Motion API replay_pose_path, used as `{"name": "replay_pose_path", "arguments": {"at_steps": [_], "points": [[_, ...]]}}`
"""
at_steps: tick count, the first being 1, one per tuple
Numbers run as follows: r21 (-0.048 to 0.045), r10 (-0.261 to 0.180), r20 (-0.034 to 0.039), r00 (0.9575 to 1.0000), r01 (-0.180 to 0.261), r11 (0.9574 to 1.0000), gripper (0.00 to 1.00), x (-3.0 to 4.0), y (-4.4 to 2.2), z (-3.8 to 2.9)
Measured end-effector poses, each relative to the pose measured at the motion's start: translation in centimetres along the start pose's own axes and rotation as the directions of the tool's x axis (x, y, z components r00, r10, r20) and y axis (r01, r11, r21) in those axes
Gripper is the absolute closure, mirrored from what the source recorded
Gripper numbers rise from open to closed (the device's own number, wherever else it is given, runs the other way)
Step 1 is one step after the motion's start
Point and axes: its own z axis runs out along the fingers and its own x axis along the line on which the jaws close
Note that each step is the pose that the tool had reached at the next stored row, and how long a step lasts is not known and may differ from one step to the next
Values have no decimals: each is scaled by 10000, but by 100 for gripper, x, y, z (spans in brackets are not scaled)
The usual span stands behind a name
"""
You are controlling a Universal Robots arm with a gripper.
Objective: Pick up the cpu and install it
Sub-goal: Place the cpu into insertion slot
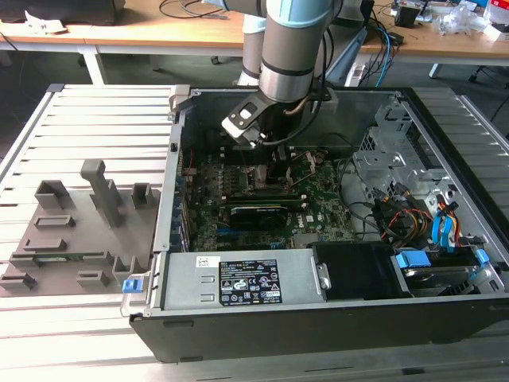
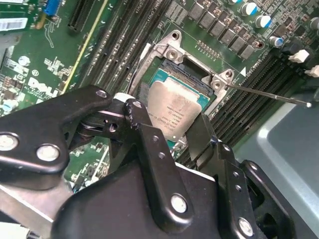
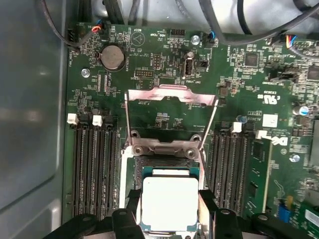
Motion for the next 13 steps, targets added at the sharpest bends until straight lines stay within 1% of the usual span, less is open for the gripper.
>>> {"name": "replay_pose_path", "arguments": {"at_steps": [1,5,13], "points": [[-1,15,-1,10000,-15,10000,46,3,1,30],[1,96,-4,10000,-96,10000,46,26,2,103],[3,179,-7,9998,-179,9998,46,52,-5,170]]}}
